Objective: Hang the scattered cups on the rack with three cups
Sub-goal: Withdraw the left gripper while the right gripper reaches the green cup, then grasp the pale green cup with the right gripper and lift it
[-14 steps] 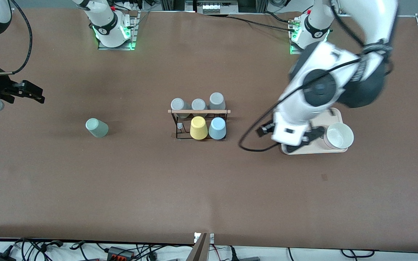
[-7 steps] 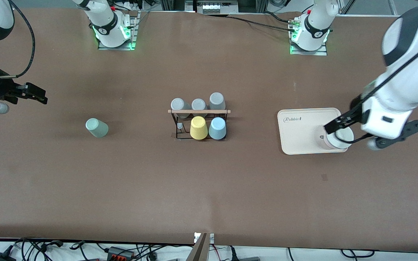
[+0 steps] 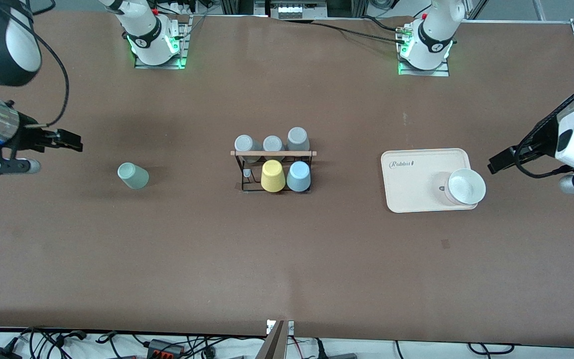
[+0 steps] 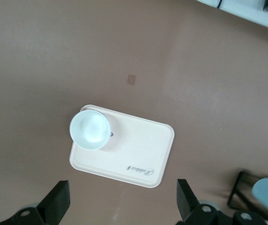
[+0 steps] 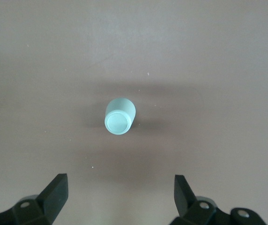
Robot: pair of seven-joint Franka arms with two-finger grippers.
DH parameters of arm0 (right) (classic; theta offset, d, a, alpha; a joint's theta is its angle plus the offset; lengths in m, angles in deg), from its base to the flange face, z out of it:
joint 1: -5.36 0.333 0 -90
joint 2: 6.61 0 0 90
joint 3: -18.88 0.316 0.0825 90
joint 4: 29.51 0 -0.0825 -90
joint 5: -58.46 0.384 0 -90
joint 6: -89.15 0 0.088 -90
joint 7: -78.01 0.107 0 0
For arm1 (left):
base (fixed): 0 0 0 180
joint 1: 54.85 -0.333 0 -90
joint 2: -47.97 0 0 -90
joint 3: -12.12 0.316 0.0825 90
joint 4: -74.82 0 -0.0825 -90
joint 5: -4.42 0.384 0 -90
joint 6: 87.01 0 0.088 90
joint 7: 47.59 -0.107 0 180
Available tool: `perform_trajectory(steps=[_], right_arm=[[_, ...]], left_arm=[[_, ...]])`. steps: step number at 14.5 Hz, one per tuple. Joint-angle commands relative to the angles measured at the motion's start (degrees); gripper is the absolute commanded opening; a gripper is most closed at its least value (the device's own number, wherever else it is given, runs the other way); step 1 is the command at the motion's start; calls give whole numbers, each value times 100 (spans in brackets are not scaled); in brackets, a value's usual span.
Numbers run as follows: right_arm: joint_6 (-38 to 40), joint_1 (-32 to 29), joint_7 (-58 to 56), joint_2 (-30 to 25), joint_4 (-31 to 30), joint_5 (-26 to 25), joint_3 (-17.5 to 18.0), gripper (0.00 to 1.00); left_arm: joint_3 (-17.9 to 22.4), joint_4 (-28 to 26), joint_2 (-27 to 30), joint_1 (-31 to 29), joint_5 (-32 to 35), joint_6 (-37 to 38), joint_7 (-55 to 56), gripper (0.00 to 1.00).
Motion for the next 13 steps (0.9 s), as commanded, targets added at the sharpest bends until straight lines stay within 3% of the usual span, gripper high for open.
perform_trajectory(steps=[1,4,7,10,13], right_arm=[[221,66,23,11,52,-88,-1,100],[-232,172,112,82,-334,-88,-1,100],[-937,189,112,90,-940,-88,-1,100],[-1587,189,120,99,-1450,-79,-1,100],[-1870,198,121,379,-1548,-79,7,100]], left_arm=[[388,-474,501,125,-52,-3,-697,100],[986,-834,870,381,-314,-47,-1487,100],[1944,-1221,1309,846,-614,-73,-2367,100],[2000,-1608,1626,830,-614,-275,-2440,100],[1973,-1556,1653,812,-588,-179,-2457,100]])
